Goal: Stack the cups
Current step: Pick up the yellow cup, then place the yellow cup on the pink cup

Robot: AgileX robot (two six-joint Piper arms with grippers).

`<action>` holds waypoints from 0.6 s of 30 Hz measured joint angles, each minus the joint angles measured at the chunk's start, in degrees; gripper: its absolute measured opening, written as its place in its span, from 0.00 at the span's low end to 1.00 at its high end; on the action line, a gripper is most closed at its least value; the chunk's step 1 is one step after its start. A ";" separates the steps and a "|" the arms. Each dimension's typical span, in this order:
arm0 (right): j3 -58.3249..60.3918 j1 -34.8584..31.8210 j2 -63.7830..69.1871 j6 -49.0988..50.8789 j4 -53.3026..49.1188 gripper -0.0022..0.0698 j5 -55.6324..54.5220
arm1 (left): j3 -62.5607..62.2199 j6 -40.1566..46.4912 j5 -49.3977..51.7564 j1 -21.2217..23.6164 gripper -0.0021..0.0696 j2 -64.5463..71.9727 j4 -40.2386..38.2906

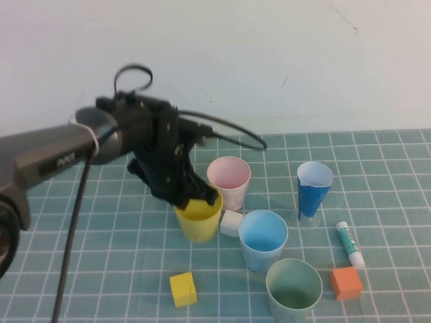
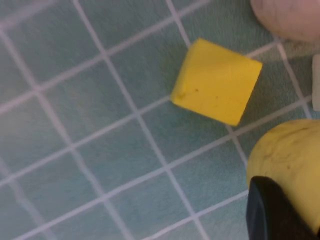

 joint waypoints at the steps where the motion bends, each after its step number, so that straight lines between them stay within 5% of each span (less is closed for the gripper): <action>1: 0.00 0.00 0.00 0.00 0.00 0.03 0.00 | -1.22 0.00 1.64 0.00 0.05 -0.71 0.82; 9: 0.00 0.00 0.00 0.00 0.11 0.03 0.07 | -14.59 -0.52 10.09 0.00 0.04 -5.72 0.99; 18: 0.00 0.00 0.00 -0.52 0.11 0.03 0.07 | -17.57 -0.03 3.09 0.00 0.04 -3.00 -4.83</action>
